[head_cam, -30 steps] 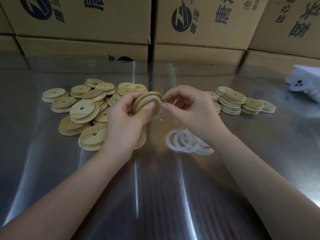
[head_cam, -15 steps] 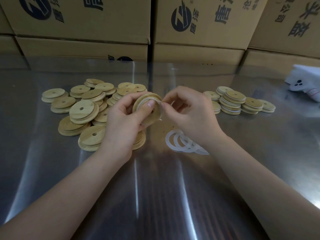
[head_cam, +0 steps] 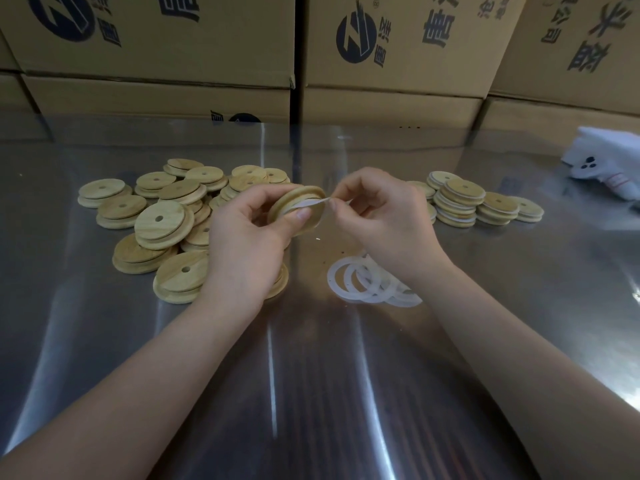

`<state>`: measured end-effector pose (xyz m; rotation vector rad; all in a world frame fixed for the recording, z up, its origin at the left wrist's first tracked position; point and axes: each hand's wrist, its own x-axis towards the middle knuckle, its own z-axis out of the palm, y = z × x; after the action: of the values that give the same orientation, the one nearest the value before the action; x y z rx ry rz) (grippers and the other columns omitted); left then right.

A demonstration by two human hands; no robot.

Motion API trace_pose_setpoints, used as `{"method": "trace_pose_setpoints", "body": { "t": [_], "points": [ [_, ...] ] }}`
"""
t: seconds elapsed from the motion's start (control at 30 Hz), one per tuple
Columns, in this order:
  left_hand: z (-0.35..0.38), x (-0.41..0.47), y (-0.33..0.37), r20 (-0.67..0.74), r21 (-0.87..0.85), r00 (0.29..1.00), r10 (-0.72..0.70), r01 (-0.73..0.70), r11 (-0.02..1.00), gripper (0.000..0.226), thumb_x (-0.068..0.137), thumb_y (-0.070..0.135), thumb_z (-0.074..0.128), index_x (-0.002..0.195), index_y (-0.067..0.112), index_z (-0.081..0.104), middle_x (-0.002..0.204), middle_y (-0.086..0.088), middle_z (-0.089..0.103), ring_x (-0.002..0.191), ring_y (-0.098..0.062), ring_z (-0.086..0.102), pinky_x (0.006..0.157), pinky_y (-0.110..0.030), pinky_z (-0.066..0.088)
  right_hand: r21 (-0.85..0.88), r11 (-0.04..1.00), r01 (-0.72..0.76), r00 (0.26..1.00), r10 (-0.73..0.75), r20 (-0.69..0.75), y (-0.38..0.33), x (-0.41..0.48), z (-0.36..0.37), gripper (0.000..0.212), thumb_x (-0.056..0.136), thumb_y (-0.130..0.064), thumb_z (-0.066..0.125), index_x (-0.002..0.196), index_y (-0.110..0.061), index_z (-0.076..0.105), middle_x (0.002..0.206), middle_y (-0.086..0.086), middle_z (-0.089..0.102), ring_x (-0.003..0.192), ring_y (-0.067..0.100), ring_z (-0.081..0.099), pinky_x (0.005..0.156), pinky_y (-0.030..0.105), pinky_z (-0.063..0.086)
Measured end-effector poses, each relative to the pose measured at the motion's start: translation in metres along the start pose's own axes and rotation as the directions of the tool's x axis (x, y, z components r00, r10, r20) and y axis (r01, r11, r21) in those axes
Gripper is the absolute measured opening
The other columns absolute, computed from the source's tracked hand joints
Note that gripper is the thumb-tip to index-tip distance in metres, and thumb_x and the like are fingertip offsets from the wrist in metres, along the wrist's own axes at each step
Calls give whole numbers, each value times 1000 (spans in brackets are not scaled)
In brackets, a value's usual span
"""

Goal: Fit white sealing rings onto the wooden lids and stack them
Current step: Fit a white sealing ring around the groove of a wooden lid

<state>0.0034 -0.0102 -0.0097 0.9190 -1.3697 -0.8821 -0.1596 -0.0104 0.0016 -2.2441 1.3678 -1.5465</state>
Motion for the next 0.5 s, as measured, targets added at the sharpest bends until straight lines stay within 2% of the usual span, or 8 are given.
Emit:
{"method": "trace_pose_setpoints", "body": {
  "t": [0.17,0.5],
  "points": [
    [-1,2,2,8,20,1000,16,-16,1000,29,80,4,75,87,32,71,87,12,74,85,-3,68,81,-22,55,-2,1000,-12,1000,12,-3,2,0,-1,5,84,-7,70,81,-8,66,72,-9,63,64,11,61,63,28,52],
    [-6,5,7,67,153,995,73,-82,985,31,78,5,77,87,34,71,84,16,72,80,2,65,73,-8,48,-6,1000,7,1000,-6,18,4,2,-4,3,84,-7,69,81,-6,68,73,-2,66,66,10,61,63,27,52]
  ]
}}
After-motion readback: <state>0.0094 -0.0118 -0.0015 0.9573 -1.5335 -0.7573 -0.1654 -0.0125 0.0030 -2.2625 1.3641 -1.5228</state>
